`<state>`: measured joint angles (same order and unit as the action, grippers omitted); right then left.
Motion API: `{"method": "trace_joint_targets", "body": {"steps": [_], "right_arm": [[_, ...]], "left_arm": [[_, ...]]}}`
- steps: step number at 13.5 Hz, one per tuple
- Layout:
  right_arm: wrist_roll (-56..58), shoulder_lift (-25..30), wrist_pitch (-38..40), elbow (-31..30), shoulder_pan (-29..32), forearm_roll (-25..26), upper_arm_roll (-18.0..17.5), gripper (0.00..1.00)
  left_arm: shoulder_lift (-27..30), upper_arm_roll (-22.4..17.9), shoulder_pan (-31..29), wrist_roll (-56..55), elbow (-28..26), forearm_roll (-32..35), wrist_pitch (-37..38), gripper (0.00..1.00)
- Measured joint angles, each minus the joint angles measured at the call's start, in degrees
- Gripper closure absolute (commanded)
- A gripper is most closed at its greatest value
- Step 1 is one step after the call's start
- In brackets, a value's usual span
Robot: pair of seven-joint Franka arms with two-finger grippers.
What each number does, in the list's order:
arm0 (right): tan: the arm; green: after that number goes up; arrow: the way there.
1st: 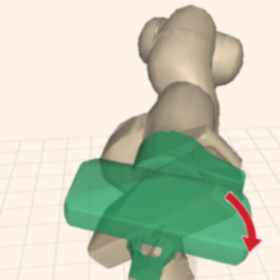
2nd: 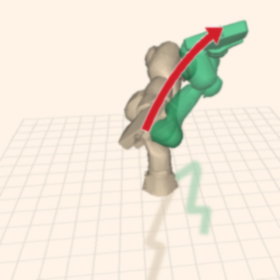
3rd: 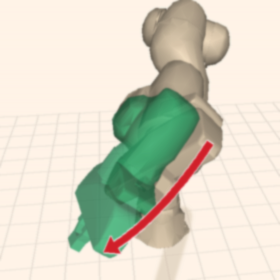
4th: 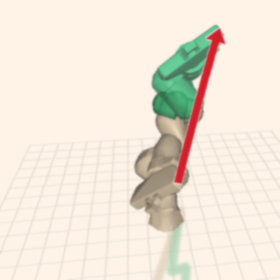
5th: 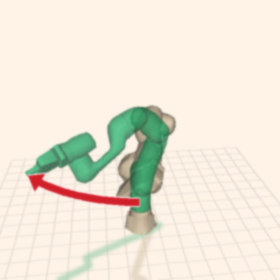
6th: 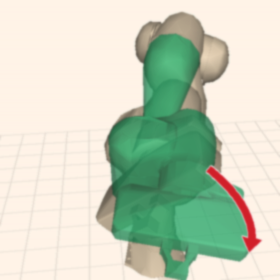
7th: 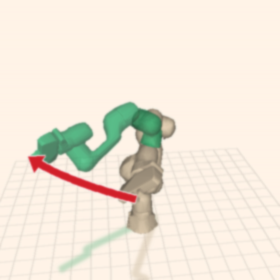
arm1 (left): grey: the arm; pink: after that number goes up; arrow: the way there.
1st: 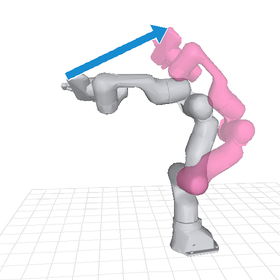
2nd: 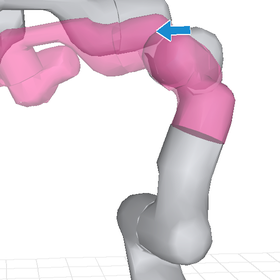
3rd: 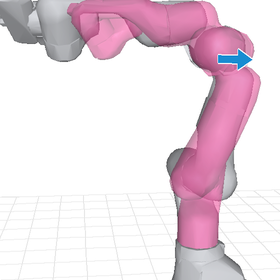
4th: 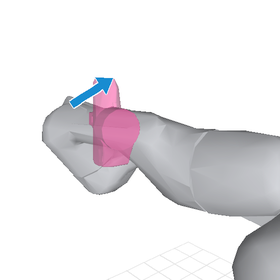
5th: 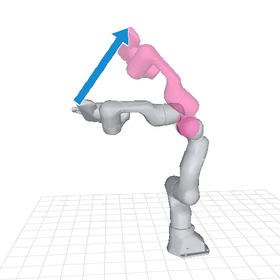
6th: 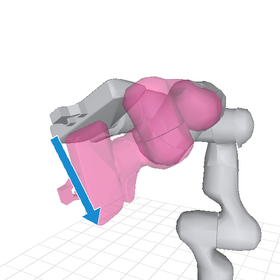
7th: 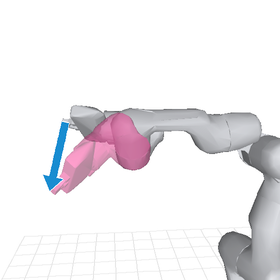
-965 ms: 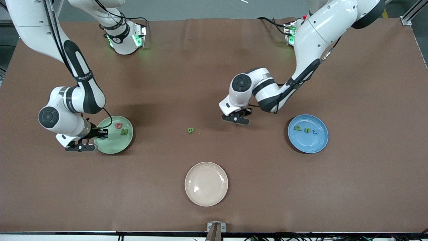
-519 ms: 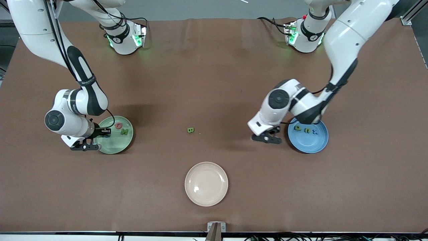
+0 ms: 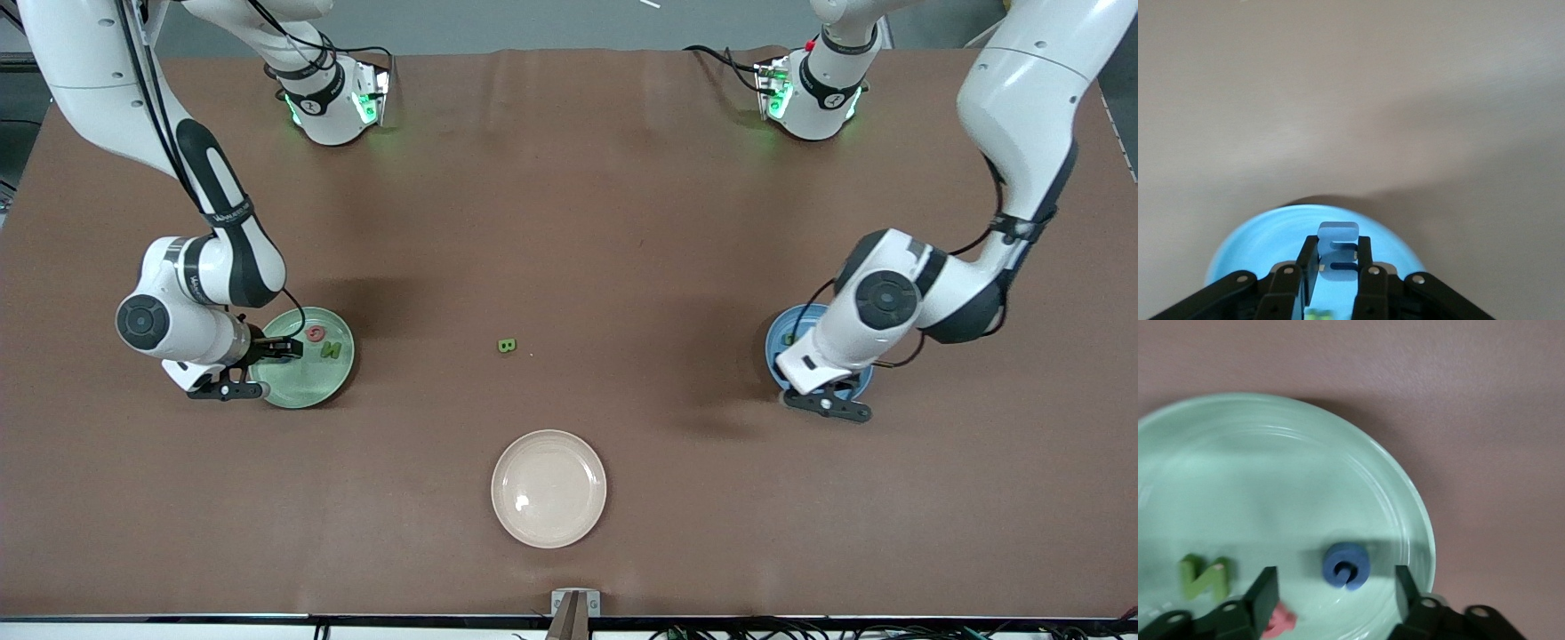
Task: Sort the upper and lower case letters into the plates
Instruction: 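Drop the E into the blue plate while the right gripper releases G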
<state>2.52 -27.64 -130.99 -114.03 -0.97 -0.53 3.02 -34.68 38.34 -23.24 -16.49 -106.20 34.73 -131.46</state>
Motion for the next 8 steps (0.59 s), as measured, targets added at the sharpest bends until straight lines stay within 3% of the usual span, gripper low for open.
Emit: {"method": "trace_joint_targets", "body": {"steps": [3, 8], "right_arm": [[-5.3, 2.4, 9.2, 5.1, -2.0, -3.8, -1.5, 0.0], [-24.2, 2.6, 6.1, 5.5, -13.0, -7.2, -2.1, 0.0]], "left_arm": [[-1.1, -0.4, -2.8, 5.2, -0.9, 0.0, 0.0, 0.89], [-4.0, -0.9, -3.7, 6.7, -2.4, 0.5, 0.0, 0.89]]}}
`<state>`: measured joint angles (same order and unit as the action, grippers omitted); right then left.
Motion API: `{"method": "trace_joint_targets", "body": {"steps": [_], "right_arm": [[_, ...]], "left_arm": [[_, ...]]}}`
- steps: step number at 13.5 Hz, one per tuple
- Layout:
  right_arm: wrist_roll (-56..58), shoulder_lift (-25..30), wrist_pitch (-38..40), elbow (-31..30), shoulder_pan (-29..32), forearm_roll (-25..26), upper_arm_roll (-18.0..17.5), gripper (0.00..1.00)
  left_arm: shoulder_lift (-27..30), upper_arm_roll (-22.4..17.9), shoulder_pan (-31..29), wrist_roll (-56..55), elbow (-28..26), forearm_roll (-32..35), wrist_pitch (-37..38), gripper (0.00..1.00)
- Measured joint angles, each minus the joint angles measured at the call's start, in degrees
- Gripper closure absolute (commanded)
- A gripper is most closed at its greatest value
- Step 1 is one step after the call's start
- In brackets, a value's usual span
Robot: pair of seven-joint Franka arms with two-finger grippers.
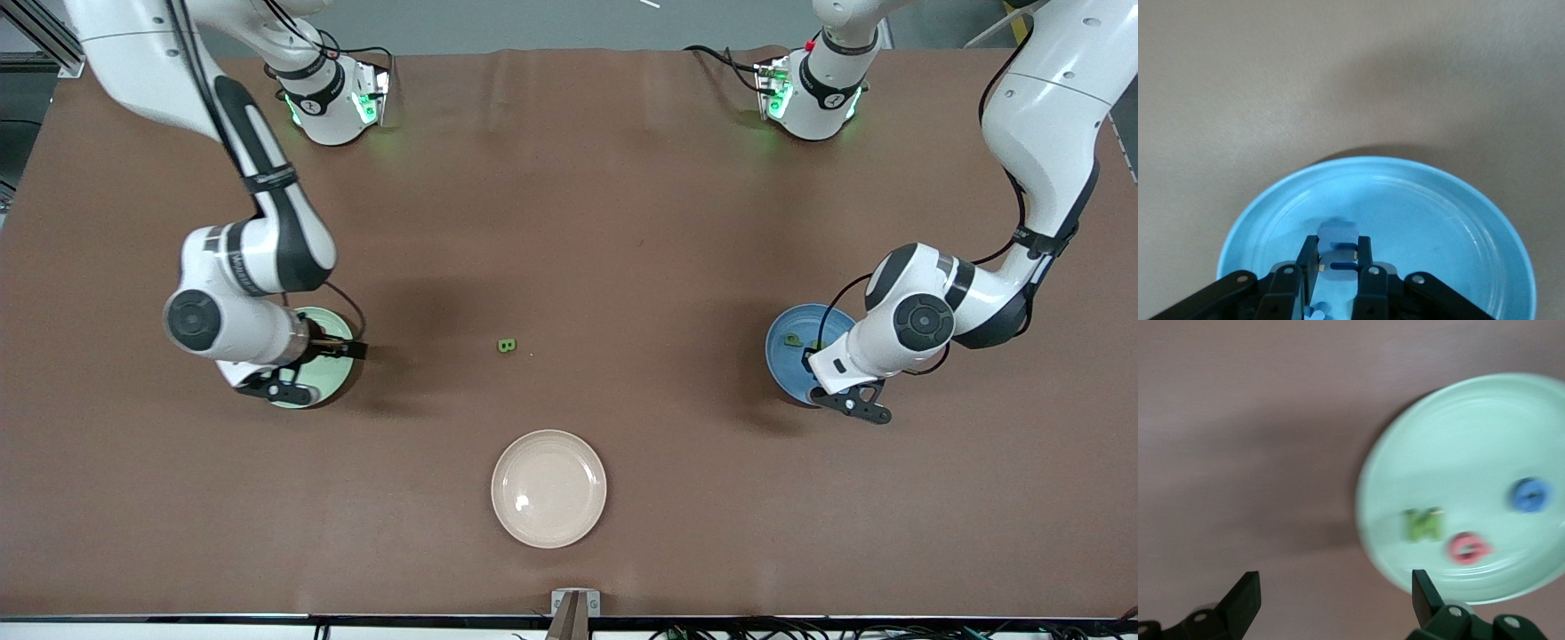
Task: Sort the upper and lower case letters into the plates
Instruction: 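Drop the E into the blue plate while the right gripper releases G, then withdraw the left gripper while the right gripper grasps the green B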
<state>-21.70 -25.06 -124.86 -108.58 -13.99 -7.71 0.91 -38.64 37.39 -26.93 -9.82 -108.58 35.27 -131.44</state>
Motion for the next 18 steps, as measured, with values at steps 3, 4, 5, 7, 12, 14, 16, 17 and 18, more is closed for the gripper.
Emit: {"method": "trace_joint_targets", "body": {"steps": [3, 4, 5, 7, 12, 14, 16, 17, 18], "right_arm": [[-9.0, -1.4, -5.8, -0.1, -6.0, -0.8, -0.1, 0.0], [-11.7, -2.3, -7.7, -0.1, -7.5, -0.9, -0.1, 0.0], [-14.4, -3.2, -9.3, -0.1, -8.8, -1.0, 0.0, 0.0], [-21.1, -4.5, -12.2, 0.0, -10.9, -1.1, 0.0, 0.0], [-41.2, -8.9, -13.9, 4.4, -17.6, -1.1, 0.0, 0.0], [-46.7, -10.3, -14.2, 5.6, -19.2, -1.1, 0.0, 0.01], [-50.7, -10.9, -15.3, 5.9, -19.9, -1.1, 0.0, 0.04], [-52.0, -11.2, -15.5, 6.0, -20.1, -1.1, 0.0, 0.06], [-53.0, -11.4, -15.9, 6.0, -20.2, -1.1, 0.1, 0.09]], "left_arm": [[-0.5, -0.2, 0.0, 0.0, 0.0, 1.2, 0.0, 0.87], [-0.5, -0.3, 0.0, 0.0, 0.0, 1.2, 0.0, 0.83], [-0.5, -0.3, 0.0, 0.0, 0.0, 1.2, 0.0, 0.77], [-0.5, -0.3, 0.0, 0.0, 0.1, 1.2, -0.1, 0.37], [1.3, -0.1, 0.0, 0.0, 1.3, 1.3, -0.3, 0.0], [3.8, 0.3, 0.0, 0.0, 1.4, 1.3, -0.2, 0.0], [7.1, 0.8, 0.0, 0.0, 1.4, 1.2, 1.5, 0.0], [8.9, 1.1, -0.1, -0.1, 1.4, 0.4, 3.2, 0.0], [10.8, 1.3, -0.1, -0.2, 1.5, -1.9, 4.6, 0.0]]}}
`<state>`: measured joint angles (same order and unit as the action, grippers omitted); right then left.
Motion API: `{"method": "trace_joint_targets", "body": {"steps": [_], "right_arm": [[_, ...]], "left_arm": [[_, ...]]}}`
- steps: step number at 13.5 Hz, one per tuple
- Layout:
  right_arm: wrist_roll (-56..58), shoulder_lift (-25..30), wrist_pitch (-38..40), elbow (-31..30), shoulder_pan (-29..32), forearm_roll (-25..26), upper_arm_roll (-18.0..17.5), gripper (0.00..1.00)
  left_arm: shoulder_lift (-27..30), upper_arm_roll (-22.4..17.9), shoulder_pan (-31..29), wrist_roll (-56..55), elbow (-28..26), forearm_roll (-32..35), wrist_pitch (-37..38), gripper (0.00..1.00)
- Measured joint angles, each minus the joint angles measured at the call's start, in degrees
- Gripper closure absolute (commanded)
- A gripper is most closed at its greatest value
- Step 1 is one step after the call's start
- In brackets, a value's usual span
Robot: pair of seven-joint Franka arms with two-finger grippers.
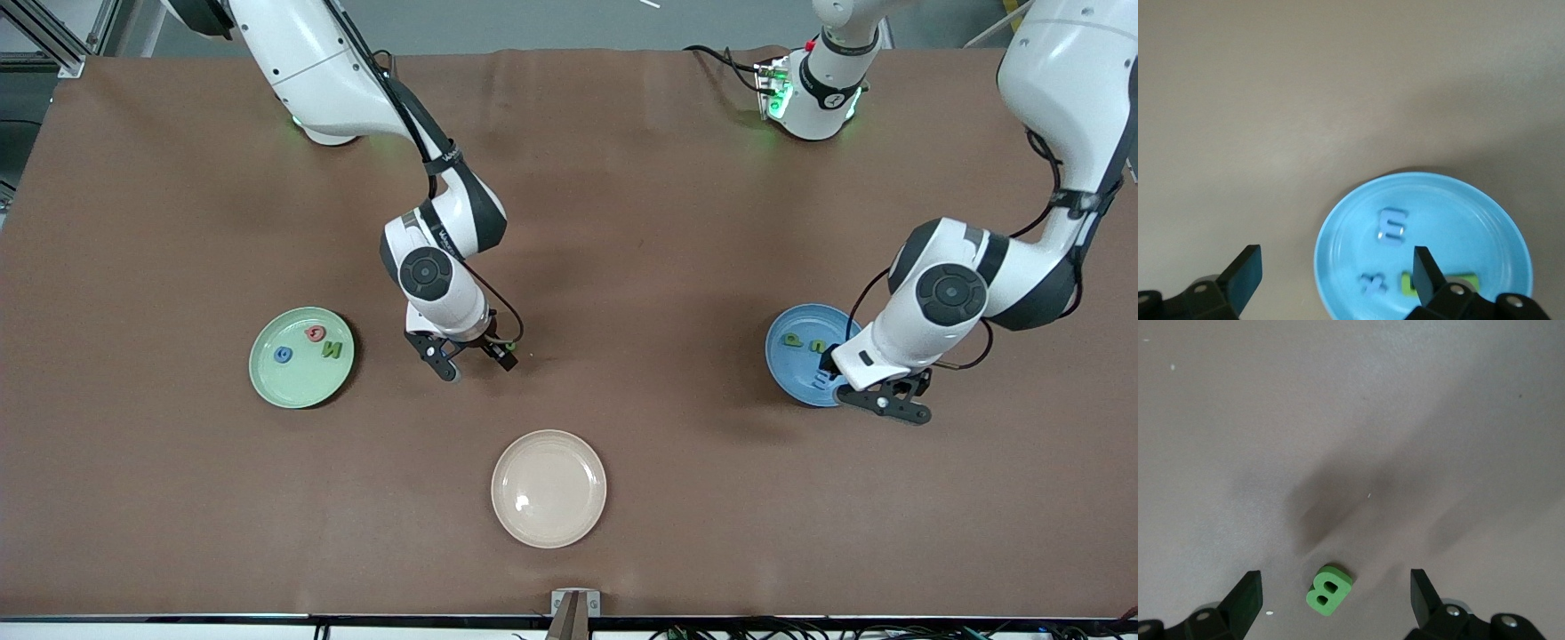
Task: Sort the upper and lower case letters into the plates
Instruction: 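Withdraw the left gripper while the right gripper grasps the green B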
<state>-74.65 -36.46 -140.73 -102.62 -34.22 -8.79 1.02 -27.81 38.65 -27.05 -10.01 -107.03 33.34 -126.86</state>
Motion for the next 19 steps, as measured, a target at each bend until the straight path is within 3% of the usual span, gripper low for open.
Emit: {"method": "trace_joint_targets", "body": {"steps": [6, 10, 15, 19], "right_arm": [[-5.7, -1.1, -1.7, 0.1, -0.9, 0.9, 0.2, 0.1], [-7.1, -1.5, -2.0, 0.1, -2.2, 2.1, 0.2, 0.13], [-7.3, -2.0, -2.0, 0.0, -3.5, 3.3, 0.4, 0.2], [-7.3, -2.5, -2.0, 0.1, -3.6, 4.3, 0.7, 0.25]], "left_arm": [[13.5, 0.1, -4.3, 1.7, 0.6, -18.7, 6.2, 0.01], [22.1, 0.0, -7.8, 7.4, 3.6, -28.9, 15.6, 0.0], [27.1, -1.6, -10.9, 10.3, 13.1, -31.5, 28.5, 0.0], [27.1, -2.6, -11.0, 10.4, 20.0, -31.5, 32.1, 0.0]]}}
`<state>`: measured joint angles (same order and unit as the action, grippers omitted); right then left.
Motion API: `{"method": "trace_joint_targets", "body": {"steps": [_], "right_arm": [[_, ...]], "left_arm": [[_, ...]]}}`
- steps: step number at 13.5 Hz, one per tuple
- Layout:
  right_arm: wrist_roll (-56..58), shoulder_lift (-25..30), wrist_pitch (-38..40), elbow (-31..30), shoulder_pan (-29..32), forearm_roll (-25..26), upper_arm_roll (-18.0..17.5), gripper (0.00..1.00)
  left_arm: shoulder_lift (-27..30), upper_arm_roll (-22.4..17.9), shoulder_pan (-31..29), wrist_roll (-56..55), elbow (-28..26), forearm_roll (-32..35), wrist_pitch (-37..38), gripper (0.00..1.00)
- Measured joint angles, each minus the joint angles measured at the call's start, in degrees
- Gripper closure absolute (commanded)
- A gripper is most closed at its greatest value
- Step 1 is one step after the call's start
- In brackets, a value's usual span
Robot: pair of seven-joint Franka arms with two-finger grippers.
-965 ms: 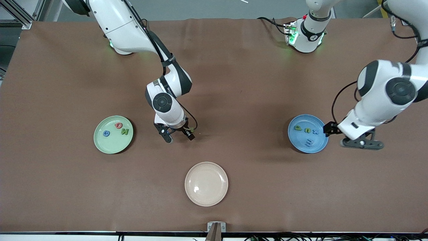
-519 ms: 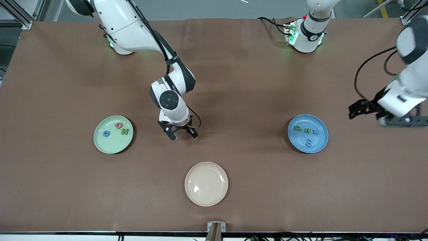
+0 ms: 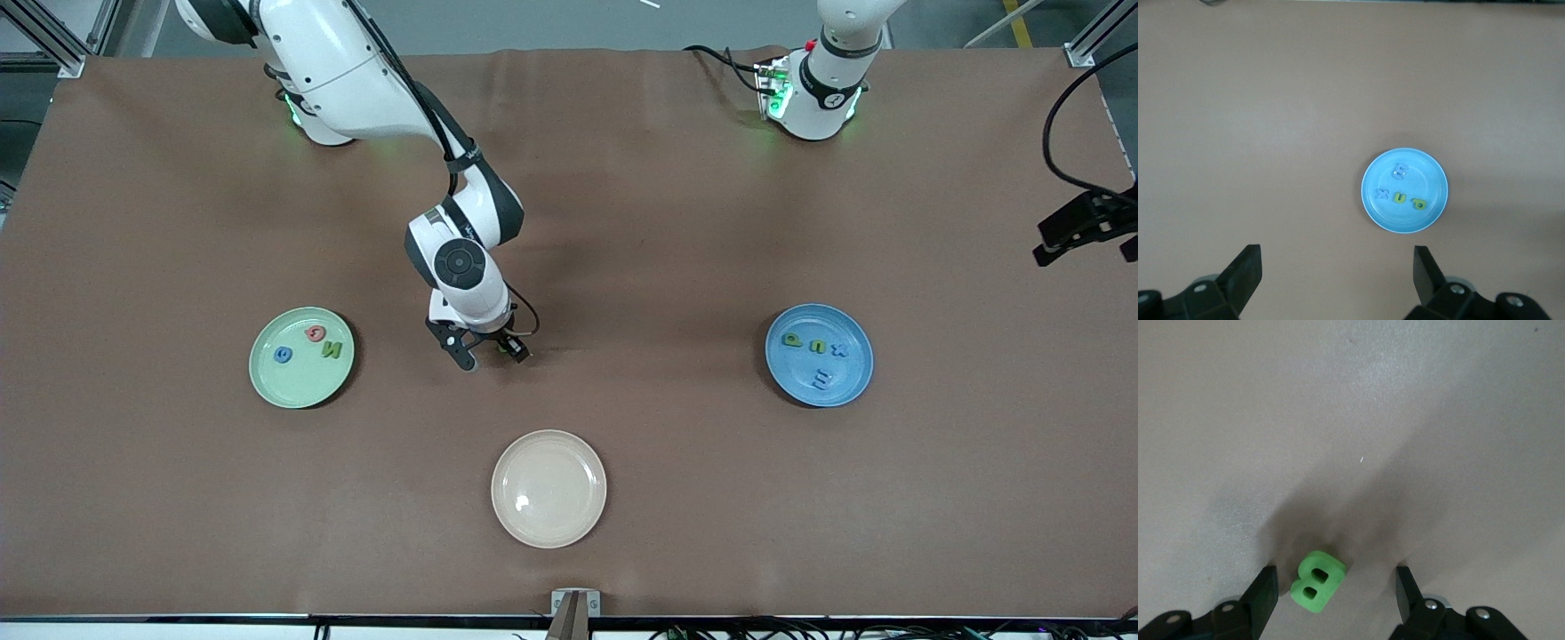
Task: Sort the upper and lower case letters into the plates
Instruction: 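Withdraw the left gripper while the right gripper grasps the green B, then carry the green B with the right gripper over the green plate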
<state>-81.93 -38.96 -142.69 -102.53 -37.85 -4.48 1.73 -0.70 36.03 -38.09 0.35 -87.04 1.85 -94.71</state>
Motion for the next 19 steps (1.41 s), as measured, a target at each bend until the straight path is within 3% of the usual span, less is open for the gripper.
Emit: {"method": "trace_joint_targets", "body": {"steps": [4, 9, 14, 19], "right_arm": [[-0.4, 0.1, 0.0, 0.2, -0.6, 0.5, 0.3, 0.48], [-0.5, 0.4, 0.9, 0.7, -0.7, 0.8, 0.5, 0.97], [1.2, 0.4, 1.4, 0.8, -0.4, 1.1, 1.2, 1.0], [18.5, 4.5, 13.2, 2.5, 7.1, 1.3, 2.0, 1.0]], "left_arm": [[-0.1, 0.0, 0.0, 0.0, 0.4, -0.3, 0.2, 0.0], [-0.3, 0.0, 0.0, -0.2, 0.4, -0.4, 0.2, 0.0], [-0.3, 0.0, 0.0, -0.2, 0.4, -0.4, 0.2, 0.0], [-0.3, 0.0, 0.0, -0.2, 0.5, -0.4, 0.2, 0.0]]}}
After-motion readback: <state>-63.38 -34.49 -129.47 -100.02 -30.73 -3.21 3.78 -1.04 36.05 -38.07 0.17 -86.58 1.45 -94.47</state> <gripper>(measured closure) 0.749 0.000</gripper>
